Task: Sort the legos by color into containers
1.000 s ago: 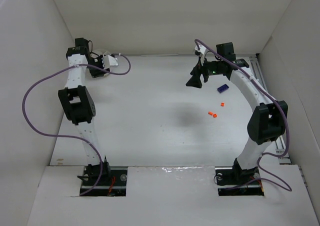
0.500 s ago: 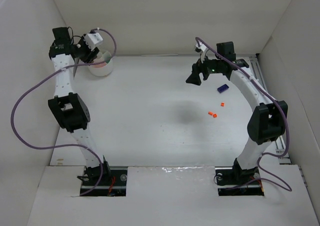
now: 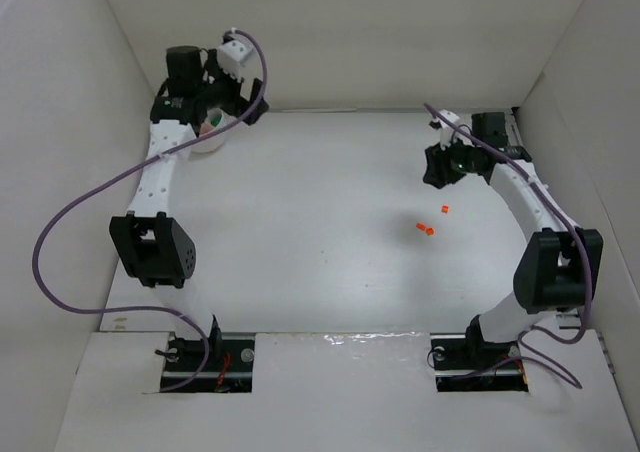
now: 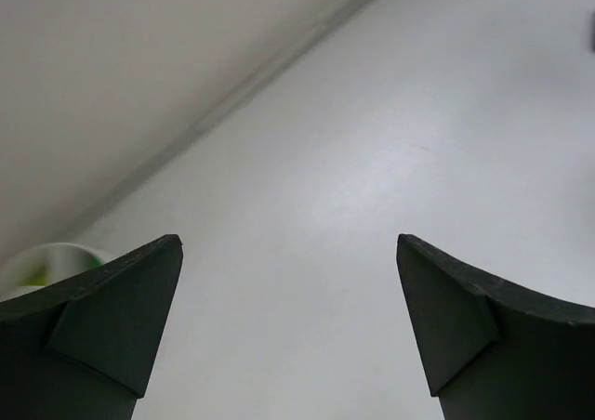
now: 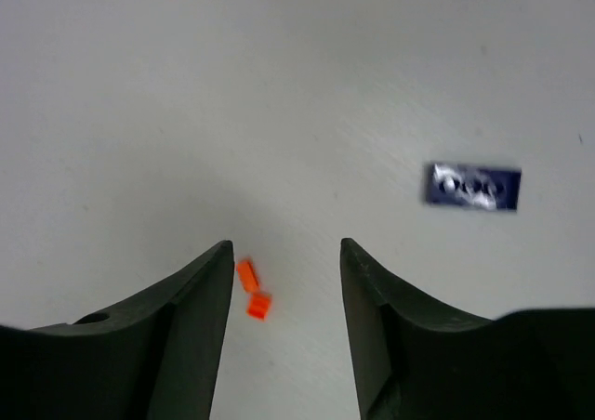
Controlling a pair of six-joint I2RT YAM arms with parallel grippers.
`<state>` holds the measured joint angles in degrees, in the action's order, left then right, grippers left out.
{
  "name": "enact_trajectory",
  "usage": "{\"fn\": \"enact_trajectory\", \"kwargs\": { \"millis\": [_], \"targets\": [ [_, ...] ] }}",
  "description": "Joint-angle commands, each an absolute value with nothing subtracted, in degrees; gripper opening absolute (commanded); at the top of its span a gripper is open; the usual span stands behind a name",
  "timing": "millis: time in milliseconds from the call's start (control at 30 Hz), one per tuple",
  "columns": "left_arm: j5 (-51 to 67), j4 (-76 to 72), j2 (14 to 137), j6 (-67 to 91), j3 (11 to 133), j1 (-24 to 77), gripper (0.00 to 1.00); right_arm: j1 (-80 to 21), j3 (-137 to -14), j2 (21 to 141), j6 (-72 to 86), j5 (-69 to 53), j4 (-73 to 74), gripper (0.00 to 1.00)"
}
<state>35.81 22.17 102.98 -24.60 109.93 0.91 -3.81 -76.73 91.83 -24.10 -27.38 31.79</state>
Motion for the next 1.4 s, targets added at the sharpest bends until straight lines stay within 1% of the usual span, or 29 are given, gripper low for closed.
{"fn": "enact_trajectory", "kwargs": {
  "millis": [0,33,67,100,167,233,300,333,433,533,833,1000,1267,1300,1333,1367],
  "targets": [
    [35.24,22.51,98.01,-18.56,101.20,3.69,1.00,0.25,-71.39,86.67,-32.16,-23.93,38.32,0.54],
    [36.03,22.50,97.39,-17.85,99.77,3.69,1.00,0.26,-67.80,85.79,-33.04,-23.21,38.32,0.52],
    [37.86,22.50,96.77,-17.84,98.89,4.39,1.00,0.87,-66.28,84.30,-34.96,-22.68,38.32,0.48],
    [41.45,23.02,96.77,-17.84,98.18,4.39,1.00,0.88,-65.05,83.77,-35.50,-22.68,37.80,0.46],
    [43.24,21.90,96.24,-13.83,95.02,4.39,1.00,0.88,-62.33,83.23,-36.20,-22.68,37.79,0.43],
    [44.74,18.91,95.54,-11.61,91.95,4.39,1.00,-0.26,-60.74,82.71,-36.73,-22.15,36.66,0.43],
    [42.63,16.44,94.66,-7.32,90.79,4.39,1.00,-2.10,-58.81,83.40,-37.26,-21.19,36.04,0.43],
    [41.06,17.83,94.66,-7.82,92.10,5.00,1.00,-2.81,-58.80,84.10,-37.27,-20.57,35.25,0.43],
    [41.83,22.85,96.06,-12.73,93.69,6.06,1.00,-4.48,-58.18,85.77,-37.27,-19.78,33.93,0.43],
    [42.36,22.85,94.84,-14.33,91.85,6.06,1.00,-5.98,-57.66,87.09,-37.27,-19.78,32.44,0.39],
    [42.36,21.62,92.81,-15.73,89.03,6.06,1.00,-9.14,-58.53,93.68,-38.76,-16.18,29.88,0.35],
    [42.36,21.62,93.42,-16.26,89.56,6.06,1.00,-9.14,-61.00,97.73,-39.37,-15.64,30.50,0.35],
    [42.36,21.62,94.48,-16.79,90.09,6.06,1.00,-9.67,-62.14,99.40,-39.99,-14.59,30.50,0.35],
    [42.36,21.62,94.48,-17.31,90.70,6.06,1.00,-9.67,-62.14,99.40,-39.99,-14.59,29.80,0.37],
    [42.36,21.62,95.00,-17.31,90.70,6.06,1.00,-9.67,-62.14,99.40,-39.99,-14.59,29.79,0.43],
    [42.36,21.62,95.01,-17.31,90.70,6.06,1.00,-9.67,-62.14,98.71,-39.99,-14.59,28.84,0.46]
  ]
}}
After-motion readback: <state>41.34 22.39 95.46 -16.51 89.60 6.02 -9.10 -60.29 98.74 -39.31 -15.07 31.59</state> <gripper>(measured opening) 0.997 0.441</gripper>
